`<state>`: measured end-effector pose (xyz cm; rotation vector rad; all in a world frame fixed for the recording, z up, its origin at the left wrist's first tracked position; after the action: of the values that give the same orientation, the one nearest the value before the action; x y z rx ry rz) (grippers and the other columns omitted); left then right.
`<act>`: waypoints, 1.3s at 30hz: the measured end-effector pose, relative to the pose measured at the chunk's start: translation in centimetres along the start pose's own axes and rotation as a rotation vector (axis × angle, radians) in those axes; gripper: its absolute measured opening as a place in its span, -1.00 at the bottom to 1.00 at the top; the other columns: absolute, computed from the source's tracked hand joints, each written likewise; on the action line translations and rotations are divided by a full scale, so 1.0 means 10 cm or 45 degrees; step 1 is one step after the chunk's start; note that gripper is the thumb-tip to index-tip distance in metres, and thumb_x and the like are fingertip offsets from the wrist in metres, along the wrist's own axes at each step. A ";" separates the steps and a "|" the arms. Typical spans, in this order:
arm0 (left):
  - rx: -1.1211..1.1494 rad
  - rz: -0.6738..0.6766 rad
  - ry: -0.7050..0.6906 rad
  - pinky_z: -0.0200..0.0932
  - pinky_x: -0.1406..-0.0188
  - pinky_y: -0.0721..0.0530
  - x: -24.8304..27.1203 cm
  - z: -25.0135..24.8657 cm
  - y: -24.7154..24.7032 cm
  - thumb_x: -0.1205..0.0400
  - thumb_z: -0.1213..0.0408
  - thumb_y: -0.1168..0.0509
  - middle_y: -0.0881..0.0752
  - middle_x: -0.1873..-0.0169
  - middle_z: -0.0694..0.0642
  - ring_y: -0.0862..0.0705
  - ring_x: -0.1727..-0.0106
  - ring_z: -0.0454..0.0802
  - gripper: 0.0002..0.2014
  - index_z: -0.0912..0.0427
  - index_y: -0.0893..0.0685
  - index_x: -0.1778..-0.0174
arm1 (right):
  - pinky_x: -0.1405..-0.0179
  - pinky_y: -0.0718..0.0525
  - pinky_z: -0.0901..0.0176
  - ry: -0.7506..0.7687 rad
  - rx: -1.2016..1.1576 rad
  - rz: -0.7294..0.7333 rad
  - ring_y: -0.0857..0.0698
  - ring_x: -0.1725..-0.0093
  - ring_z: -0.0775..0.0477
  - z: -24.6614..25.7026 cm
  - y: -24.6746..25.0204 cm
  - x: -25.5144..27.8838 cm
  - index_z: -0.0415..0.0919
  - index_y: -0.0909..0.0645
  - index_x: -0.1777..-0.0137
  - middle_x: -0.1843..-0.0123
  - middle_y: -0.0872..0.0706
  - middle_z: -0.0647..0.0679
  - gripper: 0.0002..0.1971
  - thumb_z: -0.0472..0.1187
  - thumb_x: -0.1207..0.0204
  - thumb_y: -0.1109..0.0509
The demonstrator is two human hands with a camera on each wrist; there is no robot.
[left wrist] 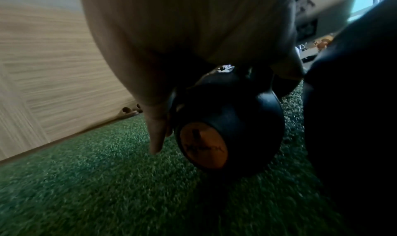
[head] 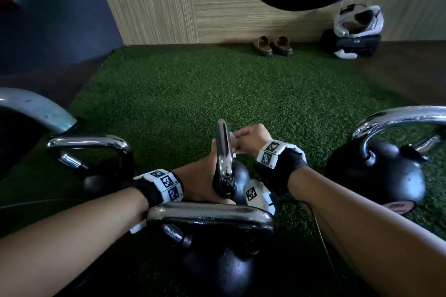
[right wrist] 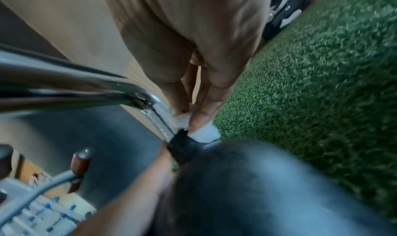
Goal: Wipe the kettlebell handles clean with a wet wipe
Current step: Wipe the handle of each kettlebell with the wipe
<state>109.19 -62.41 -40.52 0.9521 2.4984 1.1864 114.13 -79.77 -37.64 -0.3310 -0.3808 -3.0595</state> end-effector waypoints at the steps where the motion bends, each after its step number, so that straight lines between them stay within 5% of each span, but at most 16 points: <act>1: -0.033 -0.030 0.044 -0.22 -0.23 -0.64 0.00 0.07 -0.03 -0.42 -0.16 -0.65 -0.62 -0.09 -0.14 -0.68 -0.12 -0.25 0.12 0.74 -0.25 -0.42 | 0.01 -0.89 -0.15 0.017 -0.018 -0.012 -0.91 0.12 -0.19 0.03 0.00 -0.02 -0.16 -0.89 0.25 0.24 -0.90 -0.17 -0.89 -0.36 -0.43 -0.64; 5: -0.255 -0.091 0.148 -0.01 -0.49 -0.59 0.07 0.26 -0.17 -0.51 -0.41 -0.38 -0.55 -0.45 0.13 -0.64 -0.28 -0.20 0.13 0.49 -0.21 -0.66 | -0.04 -0.88 -0.12 0.095 -0.117 -0.019 -0.91 0.11 -0.18 0.12 0.02 -0.04 -0.15 -0.90 0.18 0.20 -0.91 -0.14 -0.93 -0.34 -0.45 -0.65; 7: -0.237 -0.191 0.180 -0.13 -0.51 -0.55 0.13 0.15 -0.17 -0.49 -0.29 -0.47 -0.55 -0.50 0.04 -0.59 -0.39 -0.17 0.08 0.44 -0.24 -0.68 | -0.05 -0.88 -0.16 0.074 -0.069 0.016 -0.91 0.08 -0.22 0.08 0.02 -0.04 -0.14 -0.89 0.24 0.17 -0.91 -0.19 -0.86 -0.39 -0.45 -0.63; 10: -0.259 -0.266 0.057 -0.30 -0.54 -0.49 0.18 -0.05 -0.18 -0.34 -0.54 -0.43 -0.45 -0.58 -0.09 -0.46 -0.47 -0.28 0.27 0.32 -0.23 -0.74 | -0.07 -0.87 -0.20 0.069 -0.023 0.042 -0.90 0.03 -0.26 0.04 0.01 -0.07 -0.09 -0.87 0.33 0.15 -0.90 -0.23 -0.79 -0.39 -0.46 -0.63; 16: -0.281 -0.379 0.171 -0.03 -0.20 -0.75 0.20 -0.01 -0.22 -0.22 -0.41 -0.53 -0.61 -0.14 -0.28 -0.75 -0.09 -0.13 0.03 -0.06 -0.39 -0.58 | -0.03 -0.88 -0.15 0.434 -0.018 -0.121 -0.90 0.10 -0.04 0.12 0.04 -0.05 0.03 -0.88 0.04 0.10 -0.92 0.01 -0.83 -0.28 -0.49 -0.63; 20: -0.265 -0.324 0.164 -0.23 -0.08 -0.68 0.16 0.08 -0.16 -0.26 -0.43 -0.54 -0.66 -0.01 -0.32 -0.69 0.03 -0.33 -0.12 -0.08 -0.50 -0.42 | -0.12 -0.85 -0.20 0.495 -0.006 -0.068 -0.90 0.05 -0.09 0.18 0.06 -0.09 0.03 -0.87 0.02 0.07 -0.92 -0.05 -0.80 -0.32 -0.51 -0.61; 24: -0.262 -0.244 0.120 -0.20 -0.25 -0.66 0.13 0.13 -0.11 -0.30 -0.47 -0.49 -0.69 -0.14 -0.38 -0.68 -0.12 -0.37 -0.05 -0.14 -0.45 -0.59 | -0.08 -0.85 -0.22 0.625 0.103 -0.056 -0.86 0.04 -0.09 0.32 0.09 -0.06 0.02 -0.88 -0.04 0.06 -0.89 0.00 -0.80 -0.30 -0.53 -0.59; 28: -0.197 -0.169 0.187 0.05 -0.28 -0.71 0.13 0.15 -0.06 -0.32 -0.41 -0.48 -0.75 -0.04 -0.25 -0.74 -0.13 -0.14 -0.41 -0.19 -0.66 -0.17 | 0.04 -0.86 -0.13 0.756 0.253 0.140 -0.82 0.08 -0.16 0.45 0.15 0.11 0.30 -0.82 0.13 0.07 -0.84 0.12 -0.63 -0.32 -0.49 -0.61; 34: -0.060 -0.130 0.270 0.18 -0.34 -0.68 0.07 0.20 0.04 -0.30 -0.44 -0.49 -0.79 -0.09 -0.05 -0.74 -0.20 0.00 -0.37 -0.06 -0.72 -0.10 | 0.22 -0.76 0.36 0.678 0.240 0.244 -0.81 0.29 0.20 0.57 0.14 0.25 -0.22 -0.86 -0.09 0.21 -0.87 0.03 -0.83 -0.30 -0.52 -0.61; 37: -0.037 -0.111 0.330 0.16 -0.37 -0.66 0.05 0.15 0.10 -0.28 -0.42 -0.49 -0.76 -0.04 -0.10 -0.72 -0.17 -0.04 -0.48 -0.16 -0.66 0.02 | 0.09 -0.86 0.13 0.673 0.149 0.243 -0.83 0.21 0.11 0.53 0.12 0.30 -0.28 -0.86 -0.05 0.19 -0.88 -0.04 -0.85 -0.31 -0.49 -0.63; 39: 0.028 -0.124 0.326 0.20 -0.48 -0.60 0.03 0.23 0.12 -0.32 -0.44 -0.54 -0.76 -0.22 -0.10 -0.69 -0.33 -0.05 -0.33 -0.09 -0.69 -0.21 | -0.04 -0.87 -0.14 0.675 0.167 0.357 -0.83 0.15 -0.11 0.52 0.13 0.37 -0.37 -0.84 -0.01 0.11 -0.89 -0.25 -0.84 -0.34 -0.46 -0.65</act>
<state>110.57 -60.26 -41.10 0.7129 2.7234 1.3267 111.70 -79.82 -31.64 0.3928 -0.4502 -2.6844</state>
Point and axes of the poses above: each hand's wrist, its own x-axis away from the middle knuckle, its own y-axis out of the back of the hand, z = x × y, the point moved 1 cm from there along -x, towards the middle knuckle
